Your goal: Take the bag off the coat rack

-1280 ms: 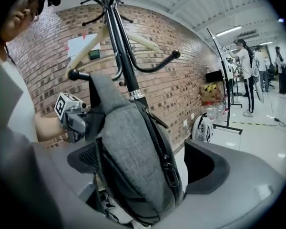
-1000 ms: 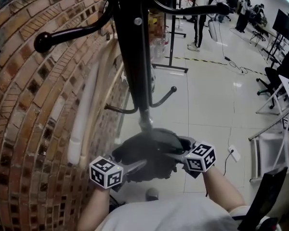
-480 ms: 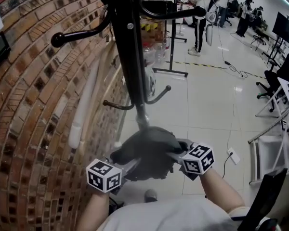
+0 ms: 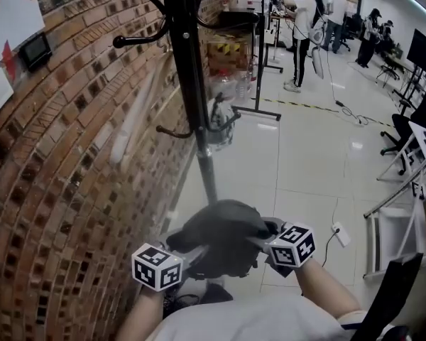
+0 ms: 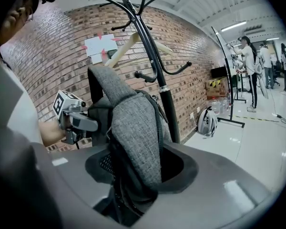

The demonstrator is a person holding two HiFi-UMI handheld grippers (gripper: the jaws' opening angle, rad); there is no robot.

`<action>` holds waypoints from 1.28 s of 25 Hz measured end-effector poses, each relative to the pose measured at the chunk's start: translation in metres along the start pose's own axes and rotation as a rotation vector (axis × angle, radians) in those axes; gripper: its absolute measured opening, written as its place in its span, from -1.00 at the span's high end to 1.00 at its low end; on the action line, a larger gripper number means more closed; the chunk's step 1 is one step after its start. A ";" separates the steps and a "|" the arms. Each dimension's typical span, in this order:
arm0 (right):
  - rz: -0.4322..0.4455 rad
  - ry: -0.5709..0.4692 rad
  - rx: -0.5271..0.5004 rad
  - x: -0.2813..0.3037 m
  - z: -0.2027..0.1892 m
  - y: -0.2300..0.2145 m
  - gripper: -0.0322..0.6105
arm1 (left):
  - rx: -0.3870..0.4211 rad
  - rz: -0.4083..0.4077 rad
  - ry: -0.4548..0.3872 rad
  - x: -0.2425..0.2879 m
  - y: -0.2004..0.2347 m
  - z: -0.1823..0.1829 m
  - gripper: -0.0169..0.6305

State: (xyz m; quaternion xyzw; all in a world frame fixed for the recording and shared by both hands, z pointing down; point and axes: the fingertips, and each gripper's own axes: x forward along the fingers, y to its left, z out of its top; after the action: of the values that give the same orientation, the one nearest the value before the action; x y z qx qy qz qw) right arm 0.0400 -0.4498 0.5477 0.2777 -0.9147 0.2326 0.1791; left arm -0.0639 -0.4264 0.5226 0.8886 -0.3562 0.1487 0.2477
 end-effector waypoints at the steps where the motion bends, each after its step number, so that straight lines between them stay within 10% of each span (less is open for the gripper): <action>1: 0.008 0.003 -0.003 -0.010 -0.009 0.010 0.31 | -0.004 0.006 0.000 -0.006 -0.014 -0.009 0.10; 32: -0.004 -0.035 0.015 -0.211 -0.209 0.360 0.29 | 0.016 -0.015 -0.025 -0.281 -0.302 -0.218 0.11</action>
State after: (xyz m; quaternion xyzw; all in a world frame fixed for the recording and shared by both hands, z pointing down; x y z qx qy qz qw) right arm 0.0339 0.0150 0.5066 0.2852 -0.9153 0.2343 0.1613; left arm -0.0676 0.0380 0.4791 0.8951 -0.3514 0.1386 0.2370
